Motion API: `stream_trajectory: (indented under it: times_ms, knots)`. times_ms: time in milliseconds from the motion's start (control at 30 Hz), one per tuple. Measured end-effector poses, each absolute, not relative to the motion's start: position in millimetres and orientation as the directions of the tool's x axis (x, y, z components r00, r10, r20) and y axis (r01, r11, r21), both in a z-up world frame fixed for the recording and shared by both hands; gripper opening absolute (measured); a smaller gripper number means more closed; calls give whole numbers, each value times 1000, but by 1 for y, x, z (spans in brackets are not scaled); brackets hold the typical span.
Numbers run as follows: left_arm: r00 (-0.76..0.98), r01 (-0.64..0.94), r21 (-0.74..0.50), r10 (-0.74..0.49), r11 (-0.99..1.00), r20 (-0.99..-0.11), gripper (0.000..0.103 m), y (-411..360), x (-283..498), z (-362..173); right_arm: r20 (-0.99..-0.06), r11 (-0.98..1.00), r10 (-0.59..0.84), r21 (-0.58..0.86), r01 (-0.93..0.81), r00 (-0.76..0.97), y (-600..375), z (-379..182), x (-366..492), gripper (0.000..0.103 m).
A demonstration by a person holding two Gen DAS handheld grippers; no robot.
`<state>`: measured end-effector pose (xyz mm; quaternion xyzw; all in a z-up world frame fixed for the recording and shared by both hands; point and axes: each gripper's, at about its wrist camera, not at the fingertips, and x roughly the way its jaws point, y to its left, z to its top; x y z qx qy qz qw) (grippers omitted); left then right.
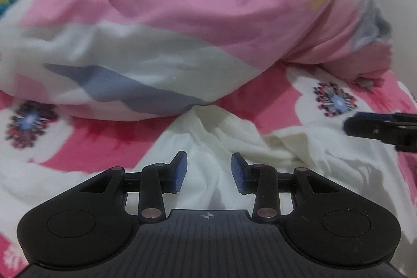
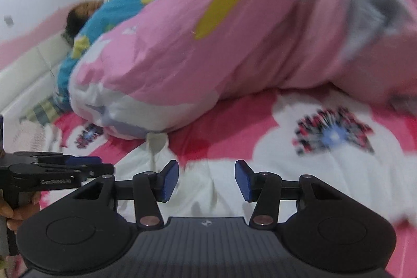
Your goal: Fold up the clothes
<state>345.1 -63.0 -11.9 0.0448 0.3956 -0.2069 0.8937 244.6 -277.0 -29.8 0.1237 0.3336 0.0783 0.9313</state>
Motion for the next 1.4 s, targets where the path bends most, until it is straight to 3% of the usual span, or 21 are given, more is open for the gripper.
stream_trajectory:
  times_ms: [167,300,500,600,767,900,1133,1200,1233,1267,1400]
  knots:
    - [596,386,-25,-270,922,-756,35,-83,375,-38,-683,965,248,233,-117,687,-269,-47,308,51]
    - [618,374,17,-236,927,-750,17,-87,382,-50,-745,959,281,207,-192,605,-257,-59,335,48]
    - [664,338,70,-185,938,-724,6,-83,381,-57,-739,969,231,118,-217,633,-267,-54,338,48]
    - [666,339,80,-179,938,-724,6,-80,380,-61,-766,958,203,26,-286,610,-279,-55,334,48]
    - [662,399,1,-288,917,-692,9,-72,368,-51,-784,903,194,-92,-420,589,-306,-60,325,49]
    - [652,422,-58,-348,905,-674,29,-67,364,-44,-820,871,261,-28,-491,509,-315,-63,331,52]
    - [610,415,-24,-298,909,-734,28,-88,388,-67,-859,875,263,21,-484,439,-311,-93,346,56]
    - [625,403,-7,-281,915,-728,20,-91,387,-68,-857,888,254,24,-459,448,-311,-90,344,43]
    - [633,396,2,-271,918,-725,18,-92,386,-68,-854,886,242,1,-464,460,-307,-88,340,18]
    - [641,389,11,-262,921,-721,12,-93,384,-68,-851,884,229,-22,-468,472,-304,-85,336,4]
    - [683,353,19,-244,935,-689,7,-87,379,-62,-803,894,156,-133,-427,575,-301,-66,324,4]
